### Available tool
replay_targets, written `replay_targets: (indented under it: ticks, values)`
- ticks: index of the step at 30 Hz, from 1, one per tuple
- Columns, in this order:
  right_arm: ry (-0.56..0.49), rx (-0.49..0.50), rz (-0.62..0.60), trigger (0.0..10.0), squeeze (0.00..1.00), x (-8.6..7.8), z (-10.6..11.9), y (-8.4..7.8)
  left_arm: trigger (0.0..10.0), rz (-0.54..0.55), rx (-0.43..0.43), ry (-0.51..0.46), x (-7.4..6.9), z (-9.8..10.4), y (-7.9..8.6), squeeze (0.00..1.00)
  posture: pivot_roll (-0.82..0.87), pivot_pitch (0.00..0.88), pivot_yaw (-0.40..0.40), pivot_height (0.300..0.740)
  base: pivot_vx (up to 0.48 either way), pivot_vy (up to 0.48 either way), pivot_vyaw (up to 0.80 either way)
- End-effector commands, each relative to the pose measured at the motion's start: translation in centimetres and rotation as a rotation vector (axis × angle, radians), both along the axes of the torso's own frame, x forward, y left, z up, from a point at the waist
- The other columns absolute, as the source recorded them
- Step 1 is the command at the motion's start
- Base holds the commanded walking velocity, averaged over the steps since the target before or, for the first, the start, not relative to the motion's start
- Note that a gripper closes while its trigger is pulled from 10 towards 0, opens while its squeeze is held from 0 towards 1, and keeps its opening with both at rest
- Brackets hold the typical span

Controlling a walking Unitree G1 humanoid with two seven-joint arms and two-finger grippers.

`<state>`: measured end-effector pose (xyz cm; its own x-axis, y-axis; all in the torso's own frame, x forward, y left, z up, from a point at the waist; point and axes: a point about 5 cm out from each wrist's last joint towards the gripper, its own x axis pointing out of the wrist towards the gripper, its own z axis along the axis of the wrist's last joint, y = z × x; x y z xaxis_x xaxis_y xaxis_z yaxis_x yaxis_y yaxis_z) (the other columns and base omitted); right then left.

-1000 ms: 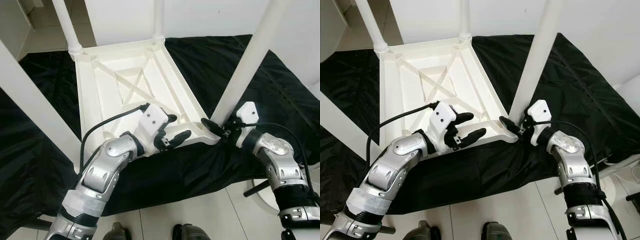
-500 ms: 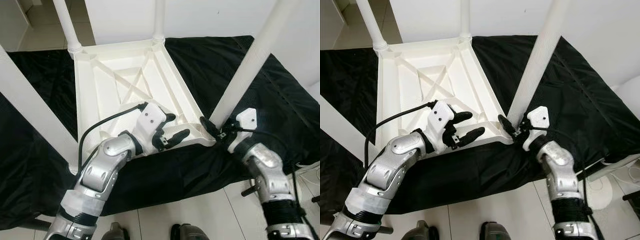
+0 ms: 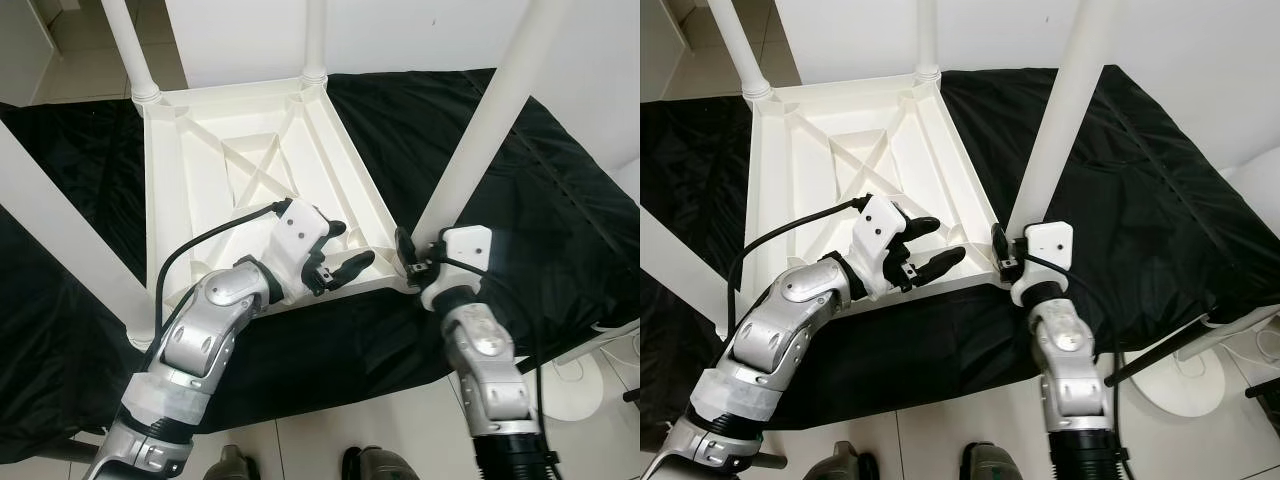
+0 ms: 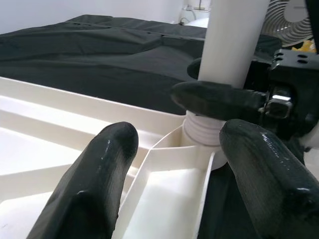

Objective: Building children table

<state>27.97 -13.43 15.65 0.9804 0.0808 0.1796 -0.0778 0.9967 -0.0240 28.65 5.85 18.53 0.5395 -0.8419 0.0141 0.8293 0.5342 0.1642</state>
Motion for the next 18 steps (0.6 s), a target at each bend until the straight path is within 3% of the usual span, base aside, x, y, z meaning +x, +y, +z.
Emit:
replay_targets:
  ticks: [1, 7, 8, 18]
  values:
    - [0.018, 0.006, -0.004, 10.0, 0.0, -0.2, -0.2, 0.7, 10.0, 0.038, 0.008, -0.009, 0.2, 0.0, 0.2, 0.0, -0.11, 0.099, 0.031, 0.74, 0.0, 0.0, 0.0]
    - [-0.021, 0.041, 0.062, 10.0, 0.0, -0.7, 0.7, 2.3, 10.0, 0.045, 0.006, -0.007, 0.1, -0.1, 0.3, 0.0, -0.11, 0.099, 0.031, 0.74, 0.0, 0.0, 0.0]
    - [-0.038, 0.045, 0.088, 10.0, 1.0, -0.8, 1.1, 2.3, 10.0, 0.045, 0.006, -0.007, 0.1, -0.1, 0.3, 0.0, -0.1, 0.096, 0.027, 0.74, 0.0, 0.0, 0.0]
    - [-0.072, -0.03, 0.251, 10.0, 1.0, -1.0, 2.0, 0.8, 10.0, 0.053, 0.004, -0.015, 0.4, 0.0, 0.2, 0.0, -0.1, 0.08, 0.018, 0.74, 0.0, 0.0, 0.0]
